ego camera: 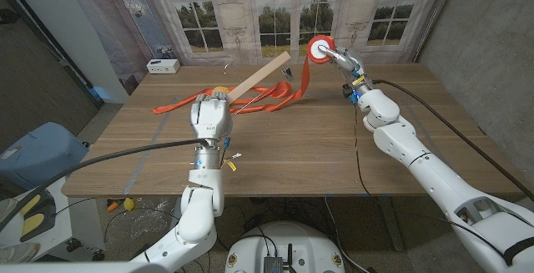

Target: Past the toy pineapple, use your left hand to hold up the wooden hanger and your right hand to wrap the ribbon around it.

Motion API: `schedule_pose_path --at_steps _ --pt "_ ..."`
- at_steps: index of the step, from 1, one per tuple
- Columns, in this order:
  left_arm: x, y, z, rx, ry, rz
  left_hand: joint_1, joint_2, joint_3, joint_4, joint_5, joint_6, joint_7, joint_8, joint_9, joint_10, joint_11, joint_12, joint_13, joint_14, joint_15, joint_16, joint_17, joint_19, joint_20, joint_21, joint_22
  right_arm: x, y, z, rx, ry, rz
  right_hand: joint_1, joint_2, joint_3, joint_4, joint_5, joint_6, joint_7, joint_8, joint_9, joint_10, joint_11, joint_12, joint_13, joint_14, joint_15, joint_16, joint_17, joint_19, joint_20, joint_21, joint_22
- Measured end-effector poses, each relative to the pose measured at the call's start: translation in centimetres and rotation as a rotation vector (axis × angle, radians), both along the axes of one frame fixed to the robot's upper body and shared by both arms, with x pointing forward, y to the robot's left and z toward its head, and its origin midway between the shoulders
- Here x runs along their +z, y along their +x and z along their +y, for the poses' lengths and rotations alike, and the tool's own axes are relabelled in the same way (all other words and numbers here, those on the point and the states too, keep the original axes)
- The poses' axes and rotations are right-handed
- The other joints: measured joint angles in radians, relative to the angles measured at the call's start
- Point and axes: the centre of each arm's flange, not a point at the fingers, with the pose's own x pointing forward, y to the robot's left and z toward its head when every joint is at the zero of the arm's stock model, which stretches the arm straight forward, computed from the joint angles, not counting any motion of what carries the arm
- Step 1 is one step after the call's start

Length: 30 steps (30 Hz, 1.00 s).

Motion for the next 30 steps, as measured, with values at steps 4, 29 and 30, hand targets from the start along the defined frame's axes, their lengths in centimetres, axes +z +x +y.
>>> schedule_pose_path --at_steps 4,29,30 --pt "0.0 0.3 -0.2 -0.012 0.003 0.024 0.000 0.000 0.000 0.000 0.000 0.002 0.002 0.000 0.000 0.000 0.000 -0.002 0.000 0.000 0.000 0.000 0.003 0.000 0.000 0.000 0.000 0.8 -0.5 0.4 -0.035 -0.039 -0.016 0.000 0.000 0.000 0.000 0.000 0.000 0.000 -0.001 0.000 0.000 0.000 0.005 0.000 0.000 0.000 0.000 0.000 0.000 0.000 0.000 0.000" --pt "1.3 2.0 -1.6 -0.080 0.042 0.142 -0.004 -0.004 0.001 -0.001 0.005 0.002 0.001 0.000 0.000 0.007 0.004 -0.006 0.006 0.011 -0.004 -0.015 0.015 0.000 0.000 0.004 -0.005 5.7 -4.6 2.9 -0.139 -0.254 -0.121 0.000 0.000 0.004 -0.004 -0.003 0.000 0.000 0.000 0.015 0.000 0.000 0.011 0.000 0.009 -0.002 -0.011 0.008 0.000 0.000 0.013 -0.009" --pt "1.2 2.1 -1.7 -0.084 0.042 0.149 -0.004 -0.004 0.001 -0.001 0.005 0.002 0.001 0.000 0.000 0.007 0.004 -0.006 0.006 0.011 -0.004 -0.016 0.015 0.000 0.000 0.004 -0.005 5.9 -4.7 3.0 -0.137 -0.256 -0.126 0.000 0.000 0.004 -0.004 -0.004 0.000 0.000 0.000 0.015 0.000 0.000 0.011 0.000 0.009 -0.002 -0.011 0.008 0.000 0.000 0.017 -0.009"
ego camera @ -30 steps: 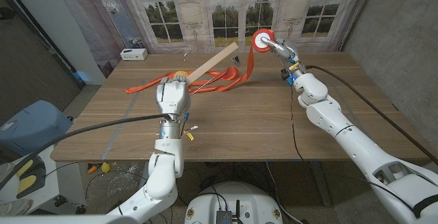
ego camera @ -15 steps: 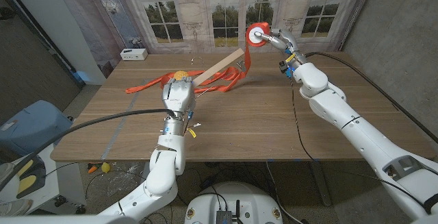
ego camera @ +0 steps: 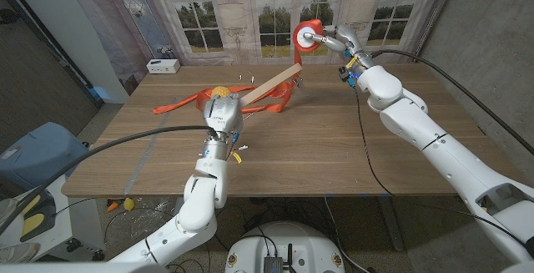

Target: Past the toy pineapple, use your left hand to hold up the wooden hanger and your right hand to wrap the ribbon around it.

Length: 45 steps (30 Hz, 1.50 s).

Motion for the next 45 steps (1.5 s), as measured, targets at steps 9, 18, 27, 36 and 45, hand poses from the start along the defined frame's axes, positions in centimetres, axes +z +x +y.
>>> schedule_pose_path --at_steps 9,18,27,36,45 --pt "0.2 0.7 -0.1 -0.006 0.002 0.020 0.000 0.000 0.000 0.000 -0.001 0.000 0.000 0.000 0.000 0.000 0.000 -0.003 0.000 0.001 -0.002 -0.003 0.003 0.000 0.000 0.000 0.000 1.2 -0.8 1.2 0.015 -0.055 -0.014 0.000 0.000 0.004 -0.004 -0.001 0.000 0.000 0.000 0.003 0.000 0.000 0.002 0.000 0.003 0.004 -0.008 0.005 0.000 0.000 0.004 0.000" --pt "0.8 1.5 -0.2 0.009 -0.004 0.022 0.000 0.000 0.000 0.000 -0.002 0.002 0.002 0.000 0.000 0.004 -0.003 -0.007 0.001 0.001 -0.002 -0.005 0.007 0.000 0.000 0.000 0.000 1.3 -2.0 1.7 0.049 -0.096 -0.041 0.000 0.000 0.004 -0.004 -0.001 0.006 0.006 0.000 0.003 0.000 0.000 0.011 0.000 0.004 0.004 -0.008 0.010 0.004 0.004 0.011 -0.004" --pt "2.3 2.2 -0.3 0.035 0.011 0.003 0.000 0.000 0.000 0.000 -0.005 0.002 0.002 0.000 0.000 0.004 -0.004 -0.008 0.002 0.001 -0.002 -0.008 0.008 0.000 0.000 0.000 0.000 -0.9 -3.5 0.3 0.066 -0.097 -0.055 0.000 0.000 0.004 -0.004 -0.001 0.011 0.011 -0.001 0.003 0.004 0.004 0.019 0.000 0.009 -0.002 -0.008 0.018 0.005 0.005 0.015 -0.004" --pt "3.9 2.9 -0.8 0.048 0.041 -0.009 0.000 0.000 0.000 0.000 -0.008 0.002 0.002 0.000 0.000 0.004 -0.004 -0.011 0.003 0.005 0.002 -0.014 0.012 0.000 0.000 0.008 0.000 -4.6 -4.2 -2.2 0.050 -0.069 -0.027 0.000 0.000 0.011 -0.011 -0.003 0.013 0.013 -0.004 0.002 0.011 0.011 0.021 0.000 0.020 -0.002 -0.008 0.023 0.011 0.011 0.023 -0.009" --pt "8.4 3.8 -2.6 0.052 0.123 -0.045 0.000 0.000 0.000 0.000 -0.004 0.002 0.002 0.000 0.000 0.004 -0.004 -0.011 0.008 0.006 0.002 -0.016 0.017 0.000 0.000 0.008 0.000 -9.6 -4.6 -5.4 0.054 0.061 -0.005 0.000 0.000 0.014 -0.014 -0.005 0.015 0.015 -0.004 0.002 0.011 0.011 0.024 0.000 0.020 -0.002 -0.014 0.028 0.011 0.011 0.023 -0.009"
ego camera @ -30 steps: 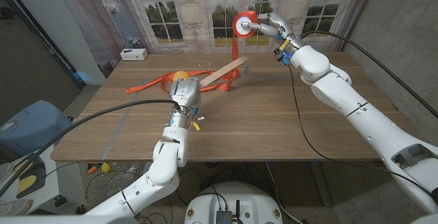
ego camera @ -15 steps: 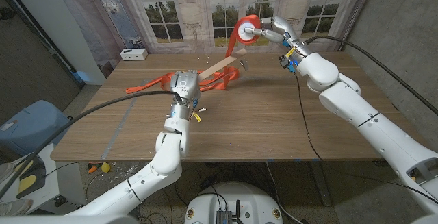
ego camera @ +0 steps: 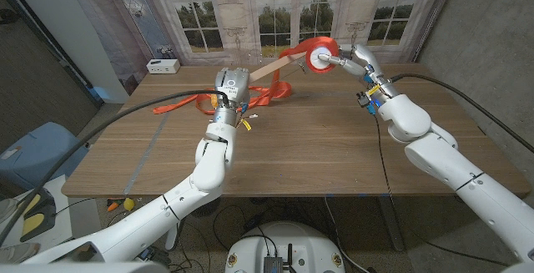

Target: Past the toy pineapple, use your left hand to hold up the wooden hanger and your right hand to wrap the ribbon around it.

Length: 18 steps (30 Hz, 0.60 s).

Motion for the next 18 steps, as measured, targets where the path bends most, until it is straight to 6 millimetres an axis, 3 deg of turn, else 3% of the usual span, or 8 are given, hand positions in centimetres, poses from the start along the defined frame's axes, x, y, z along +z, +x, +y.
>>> schedule_pose_path --at_steps 9,13,18 --pt "2.0 0.0 -1.2 0.029 0.082 0.004 0.000 0.000 0.000 0.000 0.000 0.000 0.000 0.000 0.000 0.000 0.000 -0.001 0.000 0.003 -0.003 -0.003 0.005 0.000 0.000 0.000 0.000 -4.6 0.6 -2.6 0.002 0.118 0.042 0.000 0.000 0.000 0.000 0.000 0.000 0.000 0.000 0.005 0.000 0.000 0.000 0.000 0.009 0.002 0.000 0.005 -0.004 0.004 0.007 -0.005" --pt "3.8 -0.6 -2.0 0.050 0.120 -0.029 0.000 0.000 0.000 0.000 0.000 0.000 0.000 0.000 0.000 0.000 0.000 -0.001 0.000 0.003 -0.004 -0.004 0.005 0.000 0.000 0.000 0.000 -6.2 0.7 -3.5 0.024 0.173 0.042 0.000 0.000 0.000 0.000 0.000 0.000 0.000 0.001 0.005 0.000 0.000 0.000 0.000 0.009 0.002 0.000 0.009 -0.004 0.004 0.008 -0.005" --pt "4.4 -1.1 -2.6 0.076 0.159 -0.060 -0.004 -0.004 0.000 0.000 0.000 -0.002 -0.002 0.000 0.000 0.000 0.000 -0.003 0.000 0.010 -0.003 -0.007 0.011 0.000 0.000 0.000 0.001 -8.1 1.4 -4.0 0.016 0.199 0.073 0.000 0.000 0.000 0.000 -0.002 0.000 0.000 0.001 0.006 0.000 0.000 0.000 0.000 0.009 0.002 -0.004 0.014 -0.004 0.004 0.008 -0.005"
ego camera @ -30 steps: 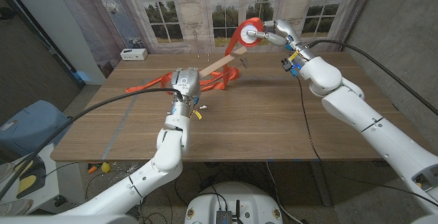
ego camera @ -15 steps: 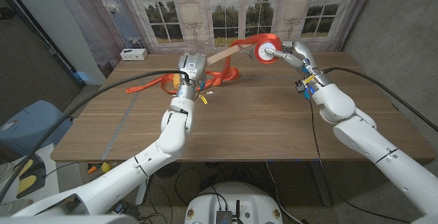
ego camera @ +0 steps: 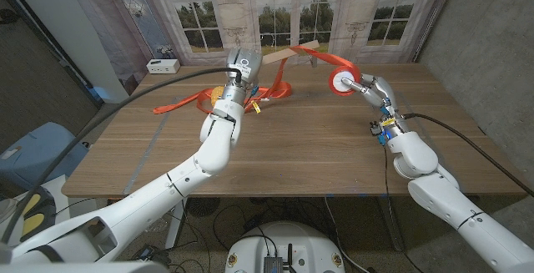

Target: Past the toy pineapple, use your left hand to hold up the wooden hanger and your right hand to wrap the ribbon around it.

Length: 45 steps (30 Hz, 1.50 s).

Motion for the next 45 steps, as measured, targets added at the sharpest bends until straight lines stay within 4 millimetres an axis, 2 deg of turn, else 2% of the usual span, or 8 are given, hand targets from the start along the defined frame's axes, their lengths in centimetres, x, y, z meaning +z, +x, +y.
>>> schedule_pose_path --at_steps 1,15,25,35,45 --pt "0.9 -0.1 -0.4 -0.002 -0.003 -0.020 0.000 0.000 0.000 0.000 0.000 0.000 0.000 0.000 0.000 0.000 0.000 0.000 0.000 0.001 -0.001 -0.001 0.000 0.000 0.000 0.000 0.001 -0.3 -0.1 -0.2 0.012 0.015 -0.010 0.000 0.000 0.000 0.000 0.000 0.000 0.000 0.000 0.000 0.000 0.000 0.000 0.000 0.000 0.000 0.000 0.000 0.000 0.000 0.000 0.000" --pt "4.1 -1.4 -2.3 0.026 0.090 -0.136 0.000 0.000 0.000 0.000 -0.002 0.000 0.000 0.011 0.000 0.000 0.000 0.000 0.004 0.003 -0.003 -0.005 0.009 0.000 0.000 0.007 0.002 -4.3 1.0 -0.7 0.022 0.088 0.046 0.000 0.000 0.000 0.000 -0.002 0.000 0.000 0.001 0.000 0.000 0.000 0.000 0.000 0.000 0.000 -0.004 0.005 0.000 0.000 0.007 -0.004" --pt "6.1 -2.8 -3.4 0.014 0.133 -0.211 0.000 0.000 0.000 0.000 -0.006 -0.002 -0.002 0.016 0.000 0.006 -0.005 -0.004 0.009 0.004 -0.004 0.001 0.017 0.000 0.000 0.011 0.002 -5.9 2.1 -0.4 0.026 0.108 0.091 0.000 0.000 0.000 0.000 -0.002 0.000 0.000 0.001 0.000 0.000 0.000 0.000 0.000 0.000 0.000 -0.008 0.009 -0.005 0.005 0.007 -0.004" --pt "6.8 -4.2 -4.0 -0.044 0.144 -0.282 0.000 0.000 0.000 0.000 -0.006 0.000 0.000 0.016 0.000 0.010 -0.003 -0.005 0.008 0.004 -0.004 0.001 0.020 0.000 0.000 0.015 0.002 -6.1 3.5 0.3 0.024 0.100 0.125 0.000 0.000 0.000 0.000 -0.002 0.000 0.000 0.002 0.000 0.000 0.000 0.000 0.000 0.000 0.000 -0.008 0.014 -0.005 0.005 0.015 -0.009" --pt "6.1 -5.7 -3.8 -0.133 0.117 -0.285 0.000 0.000 0.000 0.000 -0.008 0.000 0.000 0.017 0.000 0.014 -0.004 -0.009 0.015 0.006 -0.002 0.000 0.026 0.000 0.000 0.015 0.002 -4.5 5.4 1.4 -0.010 0.050 0.149 0.000 0.000 0.004 -0.004 -0.005 0.000 0.000 0.002 0.000 0.000 0.000 0.000 0.000 0.000 0.000 -0.015 0.018 -0.005 0.005 0.015 -0.009"
